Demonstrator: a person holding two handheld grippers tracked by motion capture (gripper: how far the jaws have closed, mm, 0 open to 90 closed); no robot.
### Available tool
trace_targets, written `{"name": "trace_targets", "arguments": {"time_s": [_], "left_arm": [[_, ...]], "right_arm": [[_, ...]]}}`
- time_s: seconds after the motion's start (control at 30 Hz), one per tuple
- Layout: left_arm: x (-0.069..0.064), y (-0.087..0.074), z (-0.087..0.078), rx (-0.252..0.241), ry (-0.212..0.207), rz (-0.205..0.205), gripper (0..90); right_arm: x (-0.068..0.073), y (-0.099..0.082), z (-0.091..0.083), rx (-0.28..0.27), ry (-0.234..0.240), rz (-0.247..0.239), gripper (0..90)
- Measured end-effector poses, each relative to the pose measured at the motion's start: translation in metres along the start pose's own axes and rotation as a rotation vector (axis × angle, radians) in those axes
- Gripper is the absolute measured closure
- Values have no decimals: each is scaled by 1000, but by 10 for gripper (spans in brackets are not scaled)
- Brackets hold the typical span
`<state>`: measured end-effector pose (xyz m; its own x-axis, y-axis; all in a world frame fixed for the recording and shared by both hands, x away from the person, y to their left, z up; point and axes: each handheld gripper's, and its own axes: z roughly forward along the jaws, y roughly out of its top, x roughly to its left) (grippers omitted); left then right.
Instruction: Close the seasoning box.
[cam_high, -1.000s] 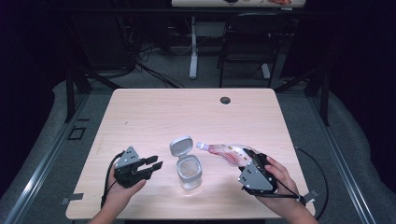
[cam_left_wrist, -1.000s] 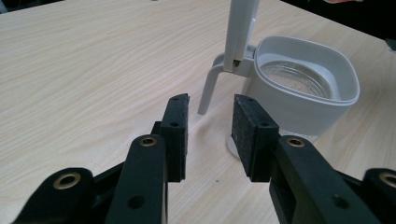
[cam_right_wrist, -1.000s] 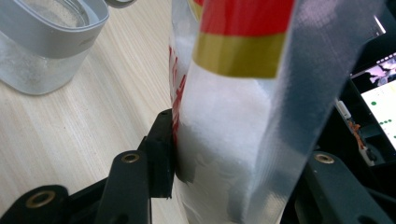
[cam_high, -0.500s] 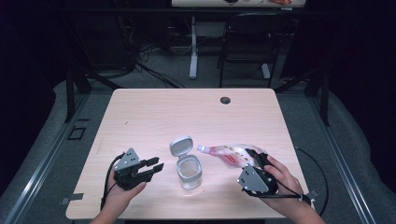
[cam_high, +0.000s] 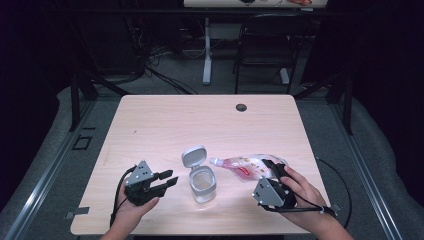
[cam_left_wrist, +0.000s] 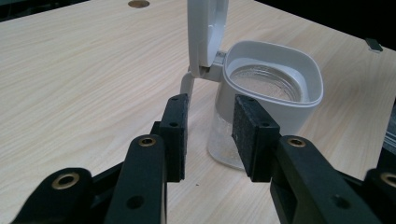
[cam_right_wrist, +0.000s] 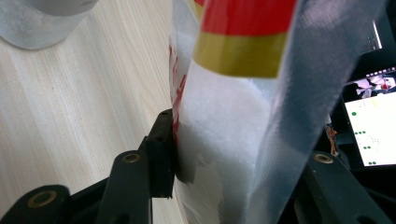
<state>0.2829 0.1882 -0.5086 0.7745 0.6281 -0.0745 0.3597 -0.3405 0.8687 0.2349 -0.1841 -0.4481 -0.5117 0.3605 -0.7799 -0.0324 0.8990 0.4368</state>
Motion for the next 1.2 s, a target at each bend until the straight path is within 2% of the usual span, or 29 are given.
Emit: {"name": "trace_targets", "arguments": {"time_s": [0.07,0.13,0.2,0.23,0.27,0.43,0.5,0.57,0.67,0.97,1.07,1.2], "left_arm": [[-1,0,0,-3,0,2,666],[-1,0,0,-4,-3,3,665],[-2,1,-1,-6,-7,4,666],[-3,1,-1,-9,-6,1,665],[-3,2,-1,-5,-5,6,665],[-3,2,-1,-7,-14,4,662],[-4,2,0,-8,-16,2,660],[-5,3,0,-8,-18,8,659],[-6,4,0,-2,-24,9,657],[-11,7,3,-4,-36,16,657],[-12,7,3,1,-40,20,655],[-13,8,3,-3,-42,17,654]], "right_arm": [[-1,1,-1,21,-2,-30,536],[1,1,1,-1,4,-10,536],[0,3,0,20,-1,-42,537],[1,3,1,3,-1,-31,538],[0,4,0,21,-7,-58,537],[2,5,1,9,-3,-61,539],[1,7,1,21,-12,-85,540],[3,7,2,-5,-9,-71,540],[2,8,1,20,-8,-102,540],[3,9,2,21,-7,-106,541],[4,8,5,3,-3,-96,542],[4,9,5,28,-7,-122,542]]}}
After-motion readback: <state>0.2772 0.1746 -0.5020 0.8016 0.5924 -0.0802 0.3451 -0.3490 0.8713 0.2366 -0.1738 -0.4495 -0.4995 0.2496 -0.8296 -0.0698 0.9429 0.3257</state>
